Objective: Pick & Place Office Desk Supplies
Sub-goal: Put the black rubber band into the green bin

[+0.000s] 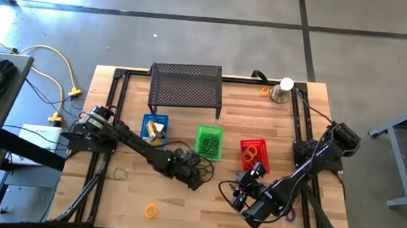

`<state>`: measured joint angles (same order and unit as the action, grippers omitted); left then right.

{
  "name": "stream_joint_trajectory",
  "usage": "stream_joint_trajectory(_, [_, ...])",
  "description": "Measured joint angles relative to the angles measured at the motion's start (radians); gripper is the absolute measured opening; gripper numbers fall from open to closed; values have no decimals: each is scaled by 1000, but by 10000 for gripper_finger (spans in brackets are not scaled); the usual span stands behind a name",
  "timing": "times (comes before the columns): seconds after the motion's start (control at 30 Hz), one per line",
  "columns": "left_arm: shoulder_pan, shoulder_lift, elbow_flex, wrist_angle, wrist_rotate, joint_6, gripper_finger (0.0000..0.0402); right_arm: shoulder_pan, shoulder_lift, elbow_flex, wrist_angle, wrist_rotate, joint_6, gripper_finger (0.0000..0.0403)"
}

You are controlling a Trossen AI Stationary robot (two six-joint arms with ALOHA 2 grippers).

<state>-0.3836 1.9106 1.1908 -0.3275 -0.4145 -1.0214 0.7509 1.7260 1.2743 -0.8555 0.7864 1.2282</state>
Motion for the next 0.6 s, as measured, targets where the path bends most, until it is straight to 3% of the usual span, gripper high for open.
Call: stream_joint_trajectory(0.6, [2,1,0,22,37,2,119,0,0,0,6,24,0,216])
